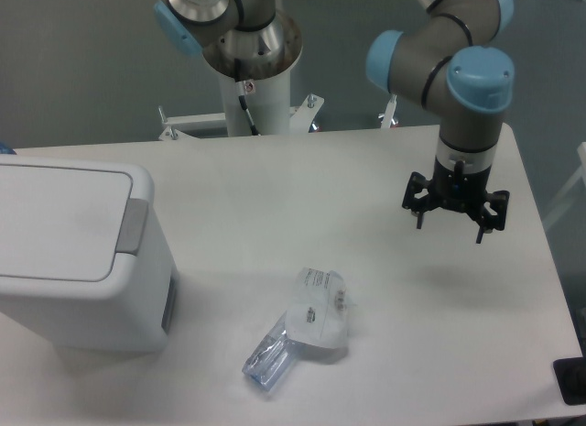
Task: Open the trash can
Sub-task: 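Move the open gripper across the table toward the white trash bin lid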
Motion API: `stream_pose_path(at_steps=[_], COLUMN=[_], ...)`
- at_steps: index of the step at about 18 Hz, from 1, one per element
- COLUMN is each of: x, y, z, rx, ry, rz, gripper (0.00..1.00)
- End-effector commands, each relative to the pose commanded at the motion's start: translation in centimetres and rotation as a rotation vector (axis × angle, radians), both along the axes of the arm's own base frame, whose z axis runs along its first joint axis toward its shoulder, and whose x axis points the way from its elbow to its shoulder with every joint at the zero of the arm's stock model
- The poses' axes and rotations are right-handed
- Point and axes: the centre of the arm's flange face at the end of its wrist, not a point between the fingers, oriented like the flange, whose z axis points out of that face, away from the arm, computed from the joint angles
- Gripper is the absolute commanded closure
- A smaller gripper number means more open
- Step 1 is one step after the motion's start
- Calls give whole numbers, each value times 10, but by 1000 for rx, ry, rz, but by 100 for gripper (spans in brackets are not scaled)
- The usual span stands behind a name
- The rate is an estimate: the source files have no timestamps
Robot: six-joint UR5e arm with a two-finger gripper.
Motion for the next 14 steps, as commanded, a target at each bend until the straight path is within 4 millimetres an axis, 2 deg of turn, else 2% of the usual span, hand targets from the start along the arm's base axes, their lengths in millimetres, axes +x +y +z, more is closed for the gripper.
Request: stream_pose_path(at_steps=[5, 8, 13, 14], x=[43, 65, 105, 110], y=[35, 49, 99, 104], z=[31, 59, 108, 113], rx=[81, 126, 264, 295], ry=[-5, 3, -57, -92], rz=[-10, 41, 155, 186], gripper=[0, 0, 0, 0])
